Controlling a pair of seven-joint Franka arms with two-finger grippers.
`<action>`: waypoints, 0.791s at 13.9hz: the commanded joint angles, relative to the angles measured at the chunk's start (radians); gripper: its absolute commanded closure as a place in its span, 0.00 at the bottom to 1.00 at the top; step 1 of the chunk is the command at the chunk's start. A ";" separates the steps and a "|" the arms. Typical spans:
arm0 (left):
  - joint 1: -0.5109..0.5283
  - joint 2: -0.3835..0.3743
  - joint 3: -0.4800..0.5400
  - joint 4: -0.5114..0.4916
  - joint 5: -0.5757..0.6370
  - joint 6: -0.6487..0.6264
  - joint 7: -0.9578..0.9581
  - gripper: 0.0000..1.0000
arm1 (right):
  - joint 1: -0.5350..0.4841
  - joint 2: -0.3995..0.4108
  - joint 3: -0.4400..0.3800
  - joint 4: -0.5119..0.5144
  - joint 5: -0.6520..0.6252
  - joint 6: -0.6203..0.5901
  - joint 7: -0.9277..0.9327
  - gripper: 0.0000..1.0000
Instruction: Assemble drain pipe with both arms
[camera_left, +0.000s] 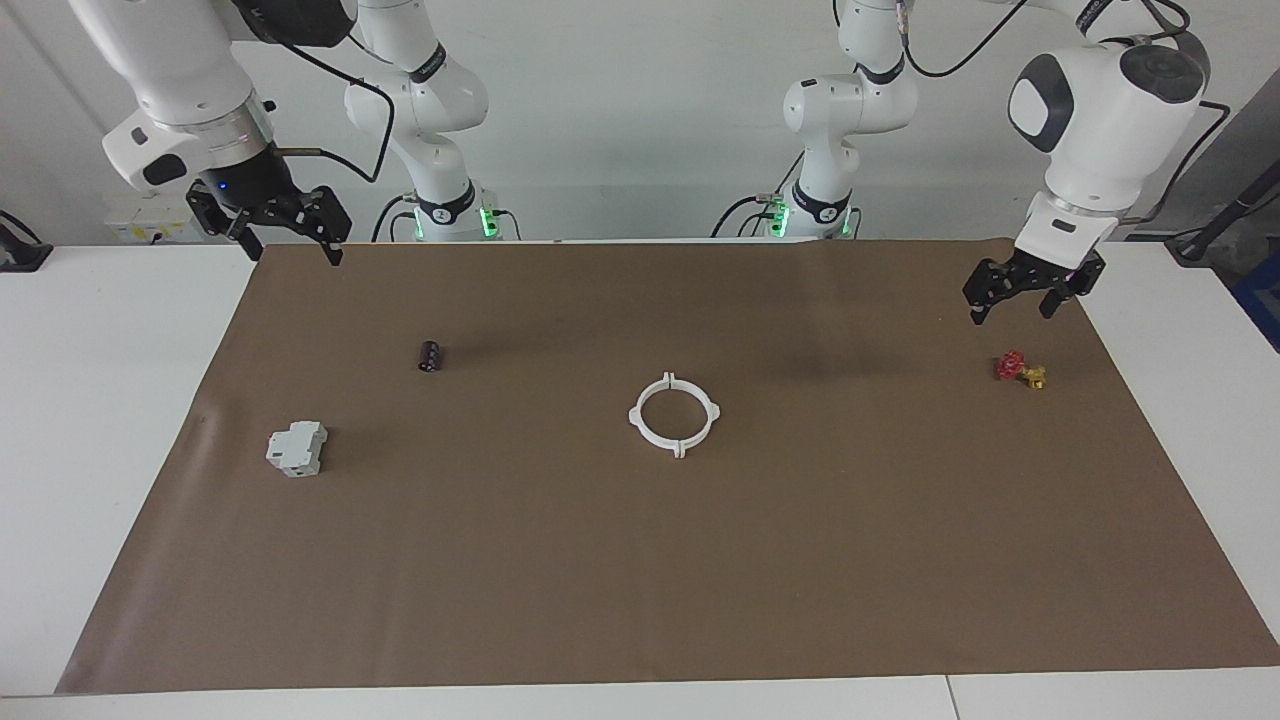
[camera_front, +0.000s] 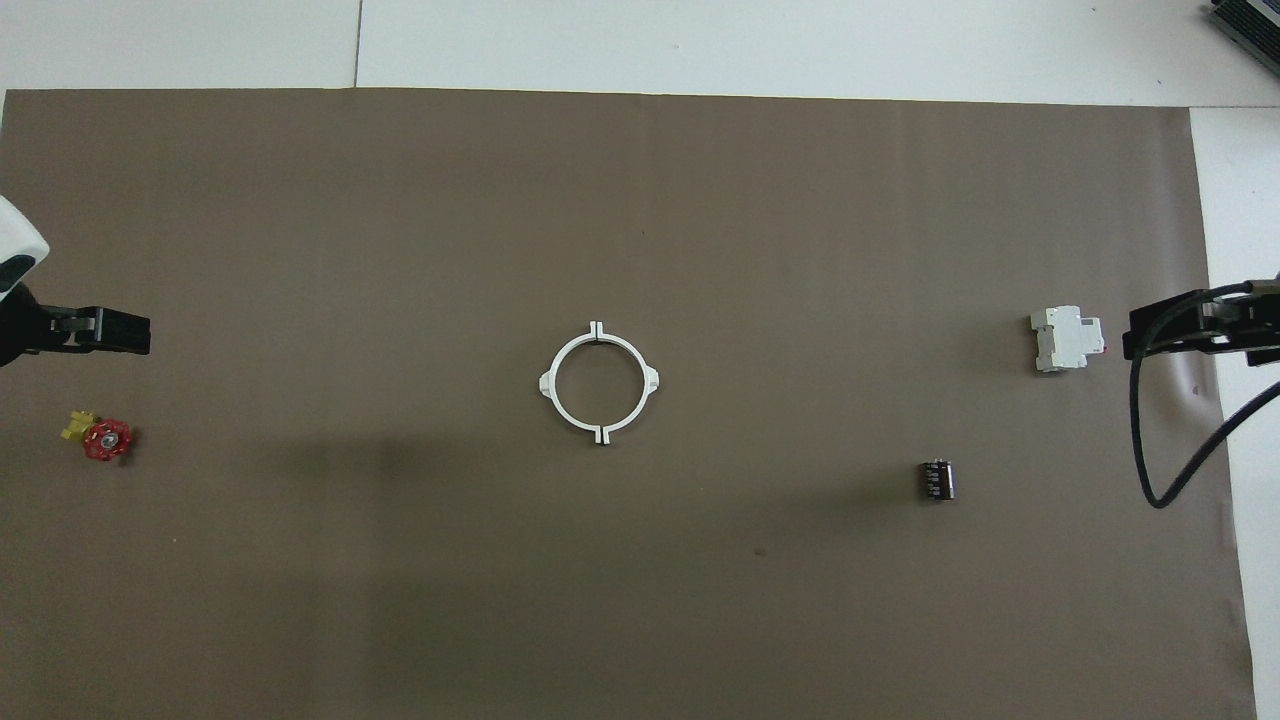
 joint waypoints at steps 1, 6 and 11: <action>-0.005 0.001 0.012 0.012 -0.017 -0.026 0.048 0.00 | -0.007 0.000 0.000 0.008 0.024 -0.016 -0.021 0.00; -0.045 0.068 0.029 0.125 -0.023 -0.097 0.047 0.00 | -0.007 0.000 0.000 0.009 0.024 -0.016 -0.021 0.00; -0.107 0.163 0.048 0.280 -0.036 -0.216 0.015 0.00 | -0.007 0.000 0.000 0.009 0.024 -0.016 -0.021 0.00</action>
